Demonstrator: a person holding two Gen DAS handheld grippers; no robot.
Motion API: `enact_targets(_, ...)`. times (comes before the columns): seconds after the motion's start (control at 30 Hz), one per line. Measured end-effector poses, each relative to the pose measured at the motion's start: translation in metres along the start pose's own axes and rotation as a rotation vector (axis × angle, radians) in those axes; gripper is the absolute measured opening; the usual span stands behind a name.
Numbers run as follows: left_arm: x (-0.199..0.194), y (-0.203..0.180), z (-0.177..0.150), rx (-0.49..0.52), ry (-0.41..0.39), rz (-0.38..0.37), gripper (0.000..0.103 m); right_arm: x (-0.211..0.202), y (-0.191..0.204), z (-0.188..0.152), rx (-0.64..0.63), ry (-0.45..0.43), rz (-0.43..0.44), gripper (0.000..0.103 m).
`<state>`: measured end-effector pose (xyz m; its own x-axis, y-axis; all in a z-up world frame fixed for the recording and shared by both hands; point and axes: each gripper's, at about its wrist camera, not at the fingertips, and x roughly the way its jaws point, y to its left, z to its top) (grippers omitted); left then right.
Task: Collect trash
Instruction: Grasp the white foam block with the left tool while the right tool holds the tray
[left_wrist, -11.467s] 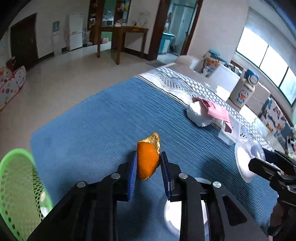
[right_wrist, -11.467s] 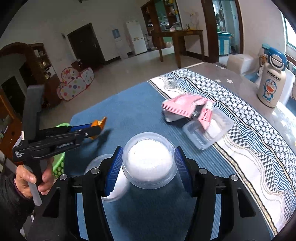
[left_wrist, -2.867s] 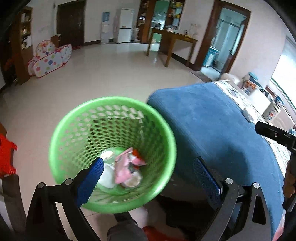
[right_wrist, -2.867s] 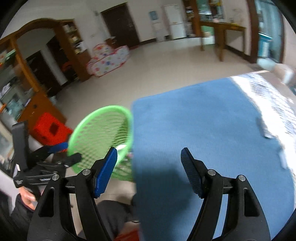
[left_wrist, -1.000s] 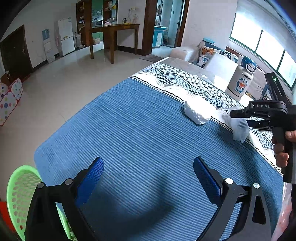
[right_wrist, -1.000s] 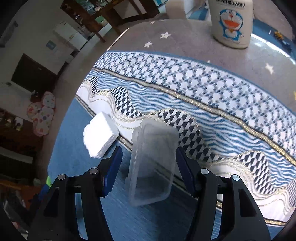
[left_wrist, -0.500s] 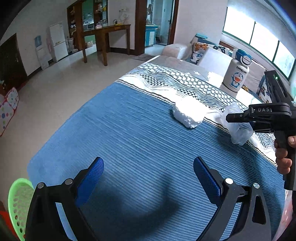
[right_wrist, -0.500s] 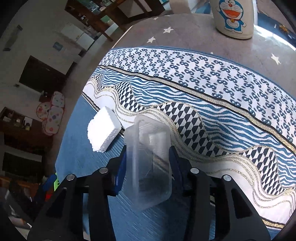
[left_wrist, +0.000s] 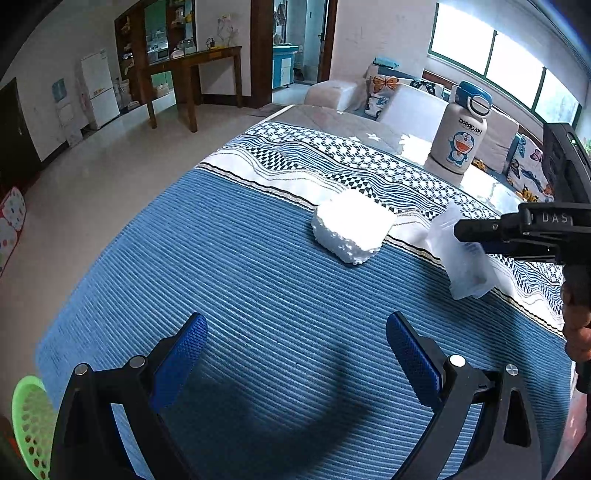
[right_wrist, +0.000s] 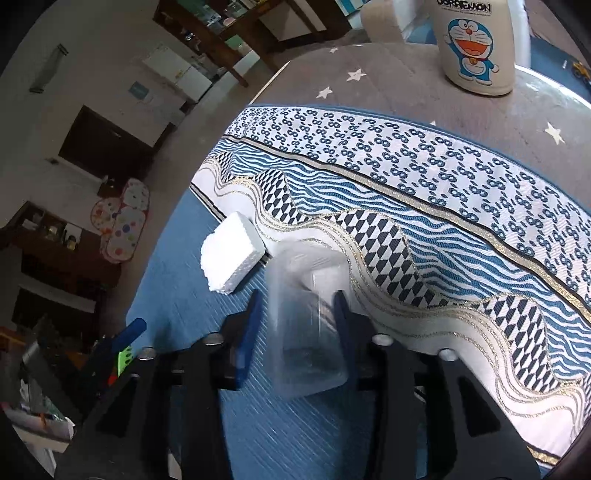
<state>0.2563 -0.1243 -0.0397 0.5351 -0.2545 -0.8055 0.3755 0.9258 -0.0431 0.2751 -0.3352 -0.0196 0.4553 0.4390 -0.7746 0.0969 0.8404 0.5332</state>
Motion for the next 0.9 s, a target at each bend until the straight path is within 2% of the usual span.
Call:
enact_targets(0.2, 0.003, 0.005, 0.0, -0.003, 0.006, 0.012, 0.094, 0.014, -0.004, -0.003, 0.007, 0.038, 0.005, 0.057)
enact_targets(0.33, 0.006, 0.009, -0.002, -0.014, 0.015, 0.018, 0.094, 0.015, -0.003, -0.006, -0.006, 0.037, 0.003, 0.06)
enact_targets(0.4, 0.007, 0.01, -0.003, -0.018, 0.019, 0.015, 0.094, 0.016, -0.002, -0.006, -0.012, 0.033, -0.005, 0.065)
enact_targets(0.6, 0.008, 0.011, -0.004, -0.021, 0.019, 0.012, 0.094, 0.021, -0.001, -0.007, -0.026, 0.034, 0.004, 0.066)
enact_targets(0.63, 0.008, 0.011, -0.004, -0.021, 0.019, 0.011, 0.094, 0.022, 0.0, -0.007, -0.032, 0.034, 0.005, 0.064)
enact_targets(0.7, 0.009, 0.011, -0.003, -0.02, 0.019, 0.013, 0.094, 0.026, 0.002, -0.008, -0.041, 0.049, 0.015, 0.054)
enact_targets(0.9, 0.009, 0.007, 0.0, -0.009, 0.016, 0.017, 0.094, 0.022, 0.004, -0.008, -0.041, 0.03, 0.042, 0.053)
